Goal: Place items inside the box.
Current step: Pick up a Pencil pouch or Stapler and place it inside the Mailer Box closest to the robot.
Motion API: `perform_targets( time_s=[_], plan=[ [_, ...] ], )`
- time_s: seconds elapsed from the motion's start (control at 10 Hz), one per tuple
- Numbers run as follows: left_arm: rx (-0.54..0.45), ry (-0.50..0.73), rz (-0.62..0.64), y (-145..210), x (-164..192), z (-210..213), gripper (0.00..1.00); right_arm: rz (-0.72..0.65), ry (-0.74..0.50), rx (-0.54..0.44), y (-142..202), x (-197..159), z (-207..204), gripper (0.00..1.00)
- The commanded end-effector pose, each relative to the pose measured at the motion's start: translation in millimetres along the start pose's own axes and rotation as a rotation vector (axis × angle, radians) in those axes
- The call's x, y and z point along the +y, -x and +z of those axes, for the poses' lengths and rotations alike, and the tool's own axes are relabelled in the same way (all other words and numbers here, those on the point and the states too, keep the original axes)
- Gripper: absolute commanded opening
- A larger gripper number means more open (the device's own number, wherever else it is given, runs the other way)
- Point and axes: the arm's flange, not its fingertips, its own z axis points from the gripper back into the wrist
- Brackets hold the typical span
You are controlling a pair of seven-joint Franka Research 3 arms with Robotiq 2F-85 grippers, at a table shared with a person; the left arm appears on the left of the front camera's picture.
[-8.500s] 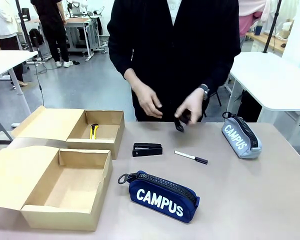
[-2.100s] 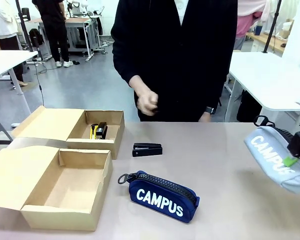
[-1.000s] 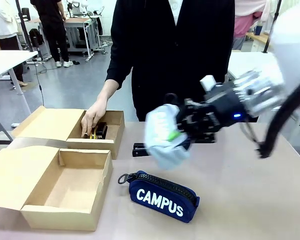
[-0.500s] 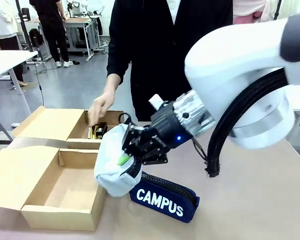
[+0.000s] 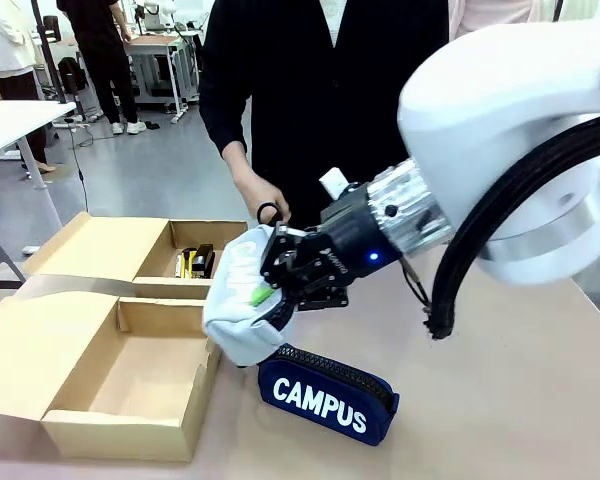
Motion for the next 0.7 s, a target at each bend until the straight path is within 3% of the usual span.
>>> perform_targets(
  time_s=[0.0,0.1,0.4,0.5,0.6],
  plan=[
    [-0.005,0.024,-0.018,-0.6,-1.0,0.6,1.00,-0.007,0.047,-0.041,-15.7,47.9,-42.2,0.06],
    [-0.005,0.024,-0.018,-0.6,-1.0,0.6,1.00,0.006,0.078,-0.063,-22.6,67.9,-64.2,0.06],
    [-0.005,0.024,-0.018,-0.6,-1.0,0.6,1.00,0.061,0.147,0.114,-33.9,102.4,-143.7,0.06],
    [-0.005,0.024,-0.018,-0.6,-1.0,0.6,1.00,0.066,0.176,0.130,-31.7,106.9,-166.9,0.06],
    [-0.005,0.024,-0.018,-0.6,-1.0,0.6,1.00,0.048,0.239,0.077,-27.3,109.3,-189.0,0.06]
  ],
)
